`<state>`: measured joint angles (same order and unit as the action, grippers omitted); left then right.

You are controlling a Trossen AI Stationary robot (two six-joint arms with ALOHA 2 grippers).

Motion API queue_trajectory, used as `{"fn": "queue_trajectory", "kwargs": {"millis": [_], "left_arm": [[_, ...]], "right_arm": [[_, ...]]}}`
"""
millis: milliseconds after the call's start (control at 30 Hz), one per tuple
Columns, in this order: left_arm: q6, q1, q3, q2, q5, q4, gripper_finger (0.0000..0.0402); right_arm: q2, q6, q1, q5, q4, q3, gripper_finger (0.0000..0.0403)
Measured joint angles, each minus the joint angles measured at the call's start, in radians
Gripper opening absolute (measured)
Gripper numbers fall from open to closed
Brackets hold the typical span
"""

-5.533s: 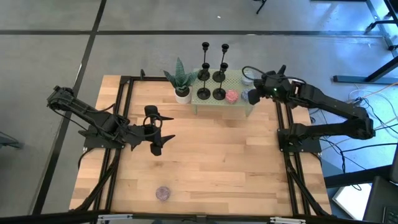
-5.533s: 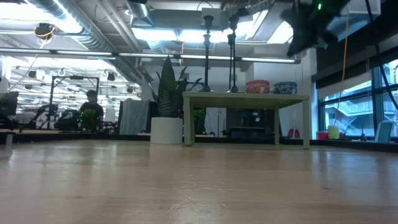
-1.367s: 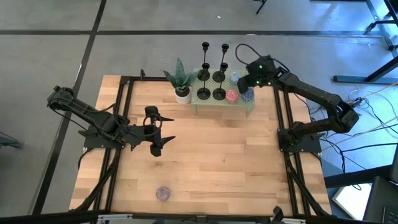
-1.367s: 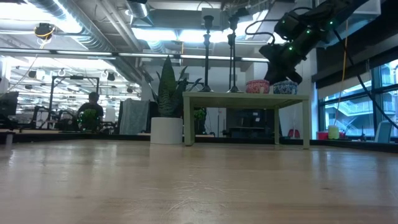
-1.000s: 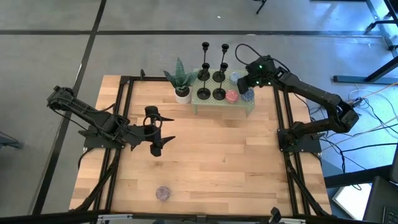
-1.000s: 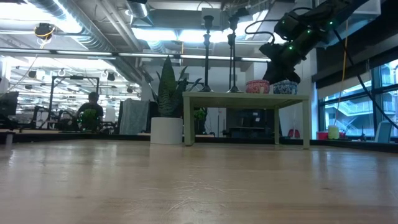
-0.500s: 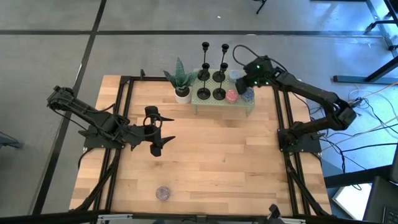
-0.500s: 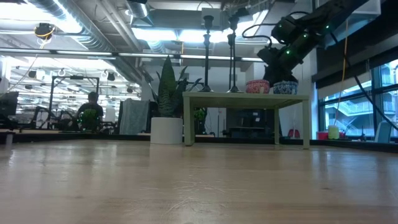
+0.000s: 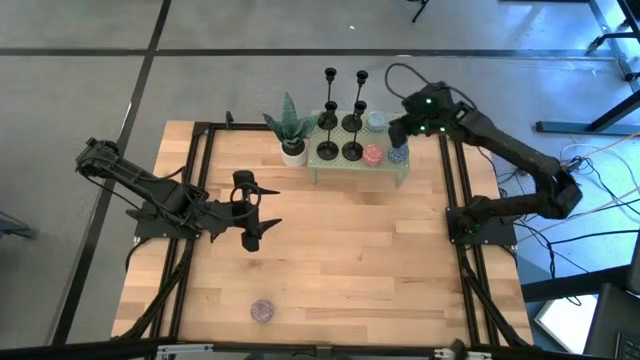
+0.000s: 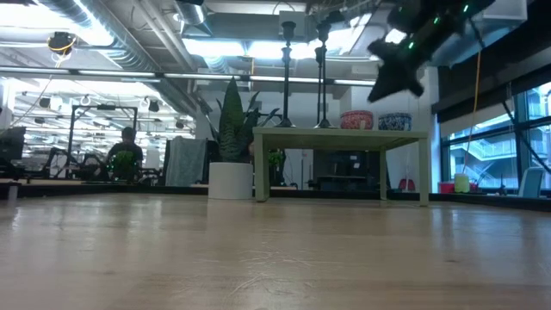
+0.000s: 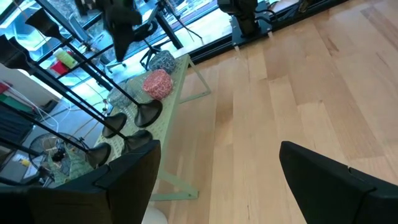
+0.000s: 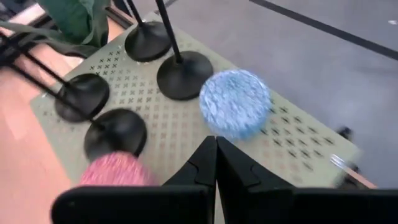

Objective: Pick & Place candle stick holders
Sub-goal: Align the violet scented candle with the other light blue scented candle on the shelf

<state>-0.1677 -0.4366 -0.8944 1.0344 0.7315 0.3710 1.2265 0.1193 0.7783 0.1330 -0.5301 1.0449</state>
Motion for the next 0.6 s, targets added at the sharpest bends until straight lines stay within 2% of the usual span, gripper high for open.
{"fn": "queue_trajectory", "kwargs": {"millis": [167, 267, 333, 467, 600], "left_arm": [[0.018, 0.000, 0.000, 0.000, 0.049, -0.006, 0.0326], [0.077, 0.000, 0.000, 0.000, 0.104, -0.003, 0.0326], [0.114, 0.000, 0.000, 0.000, 0.096, 0.010, 0.0326], [0.182, 0.000, 0.003, 0.000, -0.047, 0.038, 0.0326], [0.280, 0.000, 0.004, 0.003, -0.286, 0.039, 0.0326]], "right_arm": [[-0.136, 0.021, -0.082, -0.089, -0.237, 0.083, 0.0007], [-0.257, 0.064, -0.187, -0.158, -0.285, 0.084, 0.0004], [-0.348, 0.116, -0.273, -0.192, -0.281, 0.055, 0.0003], [-0.505, 0.218, -0.462, -0.216, -0.175, -0.082, 0.0006], [-0.580, 0.264, -0.634, -0.141, 0.153, -0.282, 0.0007]]}}
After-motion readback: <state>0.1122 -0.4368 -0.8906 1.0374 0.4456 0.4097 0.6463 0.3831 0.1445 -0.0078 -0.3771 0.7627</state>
